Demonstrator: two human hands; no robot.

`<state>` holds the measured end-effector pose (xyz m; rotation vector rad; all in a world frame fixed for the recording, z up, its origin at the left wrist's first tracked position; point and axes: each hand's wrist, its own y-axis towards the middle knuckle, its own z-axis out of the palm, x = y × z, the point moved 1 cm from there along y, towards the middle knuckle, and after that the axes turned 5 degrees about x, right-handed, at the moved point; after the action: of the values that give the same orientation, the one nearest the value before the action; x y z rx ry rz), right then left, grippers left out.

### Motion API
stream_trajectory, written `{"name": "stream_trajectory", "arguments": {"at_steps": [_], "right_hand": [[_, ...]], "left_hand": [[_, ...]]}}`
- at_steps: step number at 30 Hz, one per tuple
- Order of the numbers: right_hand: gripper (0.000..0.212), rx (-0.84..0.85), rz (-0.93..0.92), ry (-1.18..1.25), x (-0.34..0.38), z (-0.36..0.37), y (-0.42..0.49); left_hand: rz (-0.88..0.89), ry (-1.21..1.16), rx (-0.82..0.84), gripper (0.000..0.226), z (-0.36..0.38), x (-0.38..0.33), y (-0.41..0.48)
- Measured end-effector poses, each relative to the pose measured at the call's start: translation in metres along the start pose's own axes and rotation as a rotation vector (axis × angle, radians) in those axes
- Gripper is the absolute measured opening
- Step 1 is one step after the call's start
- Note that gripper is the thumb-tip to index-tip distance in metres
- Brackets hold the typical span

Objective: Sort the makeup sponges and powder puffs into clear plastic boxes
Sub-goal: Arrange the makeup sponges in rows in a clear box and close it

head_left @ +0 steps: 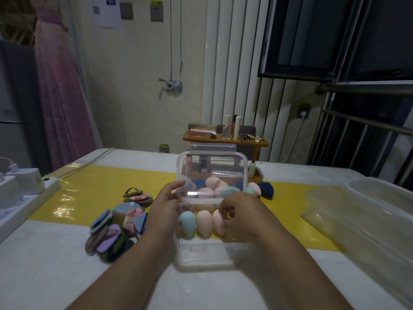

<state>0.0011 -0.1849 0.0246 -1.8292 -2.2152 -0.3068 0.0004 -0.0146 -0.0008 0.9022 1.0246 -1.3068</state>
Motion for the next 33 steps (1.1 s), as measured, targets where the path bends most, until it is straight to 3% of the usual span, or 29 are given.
{"name": "stream_trajectory", "arguments": {"at_steps": [16, 24, 33], "right_hand": [[0.013, -0.065, 0.014, 0.086, -0.008, 0.005, 0.000], [0.023, -0.349, -0.032, 0.348, -0.023, -0.002, 0.001], [0.028, -0.494, 0.190, 0.453, -0.057, -0.003, 0.006]], "left_hand": [[-0.010, -0.016, 0.011, 0.055, 0.001, -0.002, -0.003], [-0.004, -0.003, 0.017, 0.051, 0.004, -0.006, -0.006], [0.008, -0.040, -0.015, 0.055, 0.000, 0.002, 0.003]]}}
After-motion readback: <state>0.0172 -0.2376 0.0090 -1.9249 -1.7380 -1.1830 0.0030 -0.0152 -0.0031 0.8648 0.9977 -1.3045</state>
